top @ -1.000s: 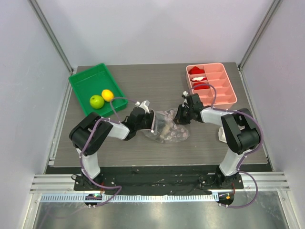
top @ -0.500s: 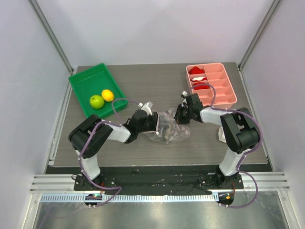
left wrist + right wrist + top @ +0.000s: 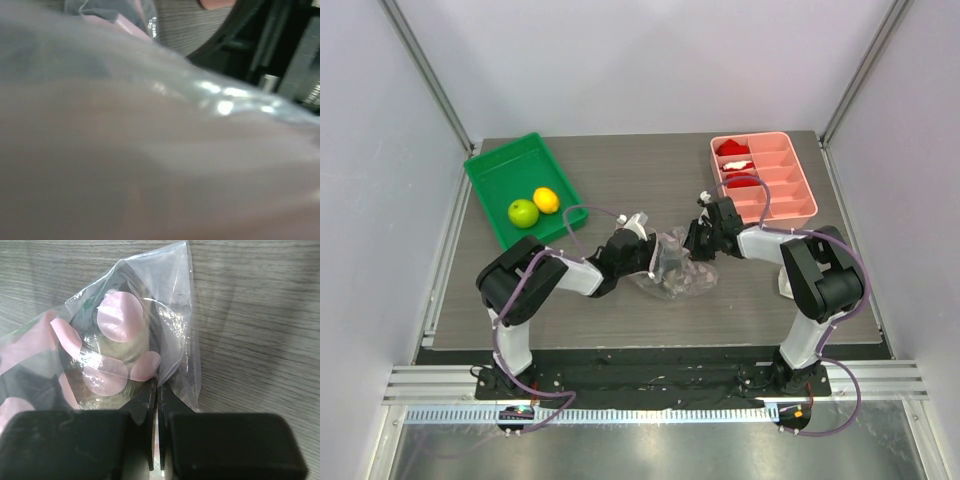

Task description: Open the zip-top bag and remove the fake food

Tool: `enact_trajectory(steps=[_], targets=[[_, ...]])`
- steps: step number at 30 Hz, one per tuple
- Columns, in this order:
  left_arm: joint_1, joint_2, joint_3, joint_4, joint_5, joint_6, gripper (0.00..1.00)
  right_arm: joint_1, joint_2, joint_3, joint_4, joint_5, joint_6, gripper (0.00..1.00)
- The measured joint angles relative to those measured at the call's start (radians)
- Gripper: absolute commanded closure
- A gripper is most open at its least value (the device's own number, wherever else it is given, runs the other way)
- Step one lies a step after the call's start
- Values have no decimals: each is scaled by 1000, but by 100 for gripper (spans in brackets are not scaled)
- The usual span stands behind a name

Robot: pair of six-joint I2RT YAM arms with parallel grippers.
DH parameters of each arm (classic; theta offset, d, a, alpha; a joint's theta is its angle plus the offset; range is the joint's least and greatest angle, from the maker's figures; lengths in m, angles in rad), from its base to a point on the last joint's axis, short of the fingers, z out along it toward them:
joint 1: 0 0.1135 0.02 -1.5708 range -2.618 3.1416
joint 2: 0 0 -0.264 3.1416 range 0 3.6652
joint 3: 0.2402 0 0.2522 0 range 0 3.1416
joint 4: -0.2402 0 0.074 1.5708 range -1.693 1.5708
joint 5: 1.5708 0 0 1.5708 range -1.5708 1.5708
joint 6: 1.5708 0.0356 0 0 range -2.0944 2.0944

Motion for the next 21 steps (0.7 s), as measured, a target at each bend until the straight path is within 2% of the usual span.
enact_trajectory(steps=[1, 3, 4, 7, 12, 21], targets=[[0, 9, 4, -2, -5, 0, 74, 2, 0, -2, 5, 0, 4, 94], [0, 20, 10, -11, -16, 1, 82, 3, 0, -8, 16, 0, 15, 95], [0, 20, 10, -14, -19, 2, 90, 3, 0, -10, 20, -1, 19, 96], [0, 18, 10, -27, -30, 12, 100, 3, 0, -13, 25, 2, 22, 98], [1, -42, 4, -122, -50, 53, 100, -14, -7, -21, 29, 6, 22, 98], [12, -267, 2, -408, -49, 130, 100, -99, -41, -24, -18, 94, -9, 98]])
